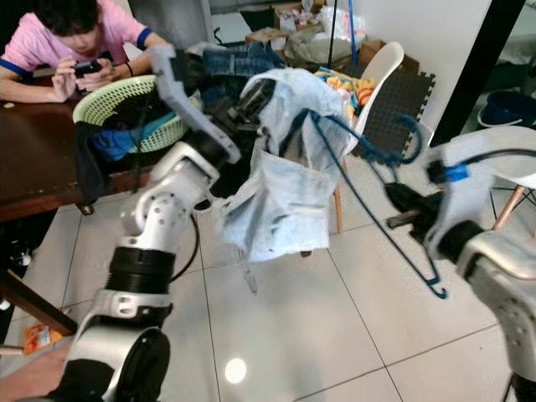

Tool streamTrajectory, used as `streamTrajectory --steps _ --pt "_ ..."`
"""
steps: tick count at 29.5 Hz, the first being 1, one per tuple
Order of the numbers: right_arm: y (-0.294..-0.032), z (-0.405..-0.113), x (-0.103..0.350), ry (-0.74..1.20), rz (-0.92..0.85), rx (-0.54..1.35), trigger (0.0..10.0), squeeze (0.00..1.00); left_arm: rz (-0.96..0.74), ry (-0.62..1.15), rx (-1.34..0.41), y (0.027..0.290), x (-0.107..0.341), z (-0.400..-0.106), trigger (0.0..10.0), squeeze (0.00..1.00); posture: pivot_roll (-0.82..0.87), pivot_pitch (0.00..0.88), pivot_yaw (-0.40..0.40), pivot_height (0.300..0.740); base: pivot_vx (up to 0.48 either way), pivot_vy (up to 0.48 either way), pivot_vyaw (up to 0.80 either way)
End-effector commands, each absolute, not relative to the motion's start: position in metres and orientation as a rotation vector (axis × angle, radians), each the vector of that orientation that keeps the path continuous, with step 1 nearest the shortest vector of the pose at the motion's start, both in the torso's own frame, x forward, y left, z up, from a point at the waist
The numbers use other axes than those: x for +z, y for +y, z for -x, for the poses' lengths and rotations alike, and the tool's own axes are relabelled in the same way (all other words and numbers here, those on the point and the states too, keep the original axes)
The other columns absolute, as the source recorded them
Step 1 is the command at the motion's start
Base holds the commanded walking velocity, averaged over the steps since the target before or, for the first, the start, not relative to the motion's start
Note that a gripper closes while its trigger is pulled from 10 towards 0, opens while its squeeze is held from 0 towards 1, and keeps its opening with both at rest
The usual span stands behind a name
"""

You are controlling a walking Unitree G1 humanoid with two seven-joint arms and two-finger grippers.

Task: Hang hanger

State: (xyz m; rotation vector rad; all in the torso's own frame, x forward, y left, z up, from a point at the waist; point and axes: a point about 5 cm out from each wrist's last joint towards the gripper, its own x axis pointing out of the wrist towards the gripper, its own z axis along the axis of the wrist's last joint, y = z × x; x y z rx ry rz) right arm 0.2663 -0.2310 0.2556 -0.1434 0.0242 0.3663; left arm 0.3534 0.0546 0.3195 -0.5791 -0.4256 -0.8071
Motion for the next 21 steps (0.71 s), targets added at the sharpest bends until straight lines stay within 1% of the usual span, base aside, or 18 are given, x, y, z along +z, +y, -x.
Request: streamTrajectory --steps 1,2,3,5,7,8,9,10,12,15,17,19,20,21 --pt "-0.224 -0.264 0.259 0.013 0.146 0.409 10.0 0.00 0.602 -0.430 -0.819 0.051 0.324 -0.354 10.0 0.00 -0.06 0.105 0.058 0.740 0.000 0.000 0.00" --pt "-0.224 -0.264 0.259 0.013 0.146 0.409 10.0 0.00 0.602 -0.430 -0.819 0.051 0.324 -0.354 10.0 0.00 -0.06 0.105 0.058 0.740 0.000 0.000 0.00" --pt "-0.219 -0.260 0.261 0.010 0.141 0.459 10.0 0.00 0.612 -0.423 -0.817 0.050 0.327 -0.357 10.0 0.00 -0.06 0.101 0.064 0.740 0.000 0.000 0.00" --pt "-0.219 -0.260 0.261 0.010 0.141 0.459 10.0 0.00 0.612 -0.423 -0.817 0.050 0.327 -0.357 10.0 0.00 -0.06 0.101 0.064 0.740 0.000 0.000 0.00" --pt "-0.213 -0.243 0.264 -0.003 0.142 0.604 10.0 0.00 0.600 -0.430 -0.839 0.048 0.333 -0.359 10.0 0.00 -0.07 0.103 0.070 0.740 0.000 0.000 0.00" --pt "-0.213 -0.243 0.264 -0.003 0.142 0.604 10.0 0.00 0.600 -0.430 -0.839 0.048 0.333 -0.359 10.0 0.00 -0.07 0.103 0.070 0.740 0.000 0.000 0.00" --pt "-0.214 -0.234 0.266 -0.010 0.141 0.668 10.0 0.00 0.588 -0.434 -0.852 0.047 0.334 -0.359 10.0 0.00 -0.07 0.105 0.070 0.740 0.000 0.000 0.00" --pt "-0.214 -0.234 0.266 -0.010 0.141 0.668 10.0 0.00 0.588 -0.434 -0.852 0.047 0.334 -0.359 10.0 0.00 -0.07 0.105 0.070 0.740 0.000 0.000 0.00" --pt "-0.224 -0.223 0.269 -0.015 0.150 0.721 10.0 0.00 0.567 -0.436 -0.856 0.048 0.335 -0.358 10.0 0.00 -0.07 0.105 0.070 0.740 0.000 0.000 0.00" --pt "-0.230 -0.223 0.273 -0.019 0.155 0.711 10.0 0.00 0.565 -0.436 -0.852 0.049 0.335 -0.357 10.0 0.00 -0.06 0.106 0.065 0.740 0.000 0.000 0.00" --pt "-0.231 -0.230 0.273 -0.014 0.159 0.661 10.0 0.00 0.587 -0.439 -0.860 0.047 0.337 -0.355 10.0 0.00 -0.06 0.106 0.064 0.740 0.000 0.000 0.00" --pt "-0.231 -0.230 0.273 -0.014 0.159 0.661 10.0 0.00 0.587 -0.439 -0.860 0.047 0.337 -0.355 10.0 0.00 -0.06 0.106 0.064 0.740 0.000 0.000 0.00" --pt "-0.231 -0.235 0.271 -0.007 0.160 0.626 10.0 0.00 0.609 -0.440 -0.878 0.044 0.339 -0.353 10.0 0.00 -0.06 0.105 0.063 0.740 0.000 0.000 0.00" --pt "-0.232 -0.244 0.268 0.002 0.151 0.553 10.0 0.00 0.645 -0.436 -0.920 0.039 0.342 -0.347 10.0 0.00 -0.06 0.105 0.062 0.740 0.000 0.000 0.00"
